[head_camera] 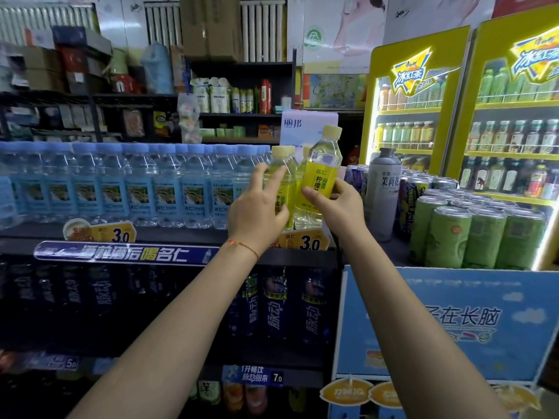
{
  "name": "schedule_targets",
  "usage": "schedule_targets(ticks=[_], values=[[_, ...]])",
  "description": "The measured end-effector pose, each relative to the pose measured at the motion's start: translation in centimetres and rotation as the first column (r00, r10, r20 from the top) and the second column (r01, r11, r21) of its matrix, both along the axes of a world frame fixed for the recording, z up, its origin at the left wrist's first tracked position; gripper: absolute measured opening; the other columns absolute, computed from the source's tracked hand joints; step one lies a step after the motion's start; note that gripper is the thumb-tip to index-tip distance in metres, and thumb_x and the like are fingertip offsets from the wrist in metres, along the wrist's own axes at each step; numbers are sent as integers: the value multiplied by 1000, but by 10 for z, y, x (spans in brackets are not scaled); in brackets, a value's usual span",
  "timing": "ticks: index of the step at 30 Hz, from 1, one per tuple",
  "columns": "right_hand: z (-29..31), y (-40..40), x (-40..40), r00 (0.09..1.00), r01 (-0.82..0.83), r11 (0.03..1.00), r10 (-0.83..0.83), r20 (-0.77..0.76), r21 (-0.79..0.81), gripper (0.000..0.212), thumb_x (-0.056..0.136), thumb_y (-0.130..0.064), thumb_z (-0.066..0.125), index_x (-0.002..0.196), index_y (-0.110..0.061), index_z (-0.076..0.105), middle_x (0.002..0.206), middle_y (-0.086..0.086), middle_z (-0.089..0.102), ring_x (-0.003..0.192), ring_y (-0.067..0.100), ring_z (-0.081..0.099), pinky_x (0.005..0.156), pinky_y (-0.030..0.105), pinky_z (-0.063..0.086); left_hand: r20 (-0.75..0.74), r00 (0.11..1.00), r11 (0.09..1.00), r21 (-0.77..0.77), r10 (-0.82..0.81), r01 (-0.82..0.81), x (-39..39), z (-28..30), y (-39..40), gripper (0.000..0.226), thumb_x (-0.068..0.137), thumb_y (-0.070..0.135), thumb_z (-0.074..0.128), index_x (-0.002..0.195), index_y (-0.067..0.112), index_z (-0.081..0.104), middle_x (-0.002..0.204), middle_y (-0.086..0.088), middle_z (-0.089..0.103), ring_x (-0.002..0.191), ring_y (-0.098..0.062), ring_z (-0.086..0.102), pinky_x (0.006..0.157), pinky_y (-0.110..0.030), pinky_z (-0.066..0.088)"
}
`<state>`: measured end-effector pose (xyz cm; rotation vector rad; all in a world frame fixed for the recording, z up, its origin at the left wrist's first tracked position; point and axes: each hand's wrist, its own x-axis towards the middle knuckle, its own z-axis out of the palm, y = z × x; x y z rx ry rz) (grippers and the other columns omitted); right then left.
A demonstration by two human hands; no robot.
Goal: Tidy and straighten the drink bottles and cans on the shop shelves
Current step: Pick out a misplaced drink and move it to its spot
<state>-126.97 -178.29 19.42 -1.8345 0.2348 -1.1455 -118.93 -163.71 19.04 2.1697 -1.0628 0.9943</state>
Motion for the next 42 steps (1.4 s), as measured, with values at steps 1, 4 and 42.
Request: schedule_targets(ticks=[1, 4, 42], values=[[0, -1, -1, 1000, 13, 999, -13, -7, -31, 31, 83, -32, 79, 109, -15, 72, 92, -8, 74, 83, 2, 70, 71, 18, 54, -6, 1000, 1000, -8, -5, 5, -1, -1, -1, 67, 91, 31, 61, 151, 27, 34, 154, -4, 29, 66, -12, 45, 46, -17, 31], [-3, -3, -2, 997, 46, 994, -53, -62, -99, 36, 81, -36, 80, 109, -14, 72, 91, -7, 74, 81, 5, 69, 72, 25, 56, -24, 1000, 999, -35, -20, 19, -2, -5, -3, 67, 90, 29, 62, 151, 27, 35, 156, -4, 27, 65, -12, 46, 45, -14, 25], [-72, 202, 35, 973, -152, 959, 103, -206, -241, 6, 97, -22, 58, 94, -19, 63, 75, -9, 62, 67, 7, 59, 59, 25, 45, -537, 771, 910, -394, -341, 128, 20, -66, 189, 17, 96, 12, 57, 88, 19, 70, 63, 2, 61, 49, -15, 58, 52, -32, 51]])
